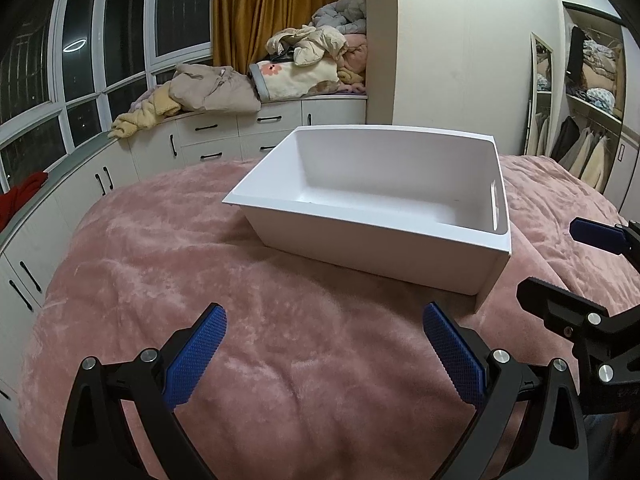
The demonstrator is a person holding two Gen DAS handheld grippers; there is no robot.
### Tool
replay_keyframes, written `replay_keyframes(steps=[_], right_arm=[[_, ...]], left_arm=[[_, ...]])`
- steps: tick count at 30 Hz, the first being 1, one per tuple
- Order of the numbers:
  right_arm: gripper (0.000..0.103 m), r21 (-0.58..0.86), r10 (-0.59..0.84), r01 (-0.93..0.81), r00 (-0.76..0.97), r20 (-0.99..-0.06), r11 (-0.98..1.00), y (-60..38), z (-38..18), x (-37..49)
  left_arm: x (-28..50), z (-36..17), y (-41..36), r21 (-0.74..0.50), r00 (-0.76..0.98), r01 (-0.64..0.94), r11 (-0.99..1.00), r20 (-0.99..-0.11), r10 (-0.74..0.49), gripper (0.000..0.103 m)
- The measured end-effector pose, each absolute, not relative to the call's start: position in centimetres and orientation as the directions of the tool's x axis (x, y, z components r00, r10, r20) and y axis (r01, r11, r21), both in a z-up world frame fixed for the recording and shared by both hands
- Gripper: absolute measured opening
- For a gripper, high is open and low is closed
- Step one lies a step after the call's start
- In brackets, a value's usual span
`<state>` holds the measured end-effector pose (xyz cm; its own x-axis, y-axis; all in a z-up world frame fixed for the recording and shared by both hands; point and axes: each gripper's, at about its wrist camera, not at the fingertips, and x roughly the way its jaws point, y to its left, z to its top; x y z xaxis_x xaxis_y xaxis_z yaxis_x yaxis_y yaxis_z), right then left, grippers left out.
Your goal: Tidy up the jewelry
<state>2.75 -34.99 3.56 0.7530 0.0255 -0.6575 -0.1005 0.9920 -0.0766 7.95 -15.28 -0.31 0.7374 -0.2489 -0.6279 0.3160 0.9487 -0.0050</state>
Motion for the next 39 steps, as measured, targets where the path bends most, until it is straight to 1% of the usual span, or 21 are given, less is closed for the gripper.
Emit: replay_keyframes(steps=[39], right_arm=[[0.098,-0.080,0.024,-0.102,0.752,-0.659,0.991,-34.79,3.45,2.72]], left_arm=[[7.74,0.01,-14.92,0.003,0.749,0.321,0.947,-0.613,-0.252,0.100]])
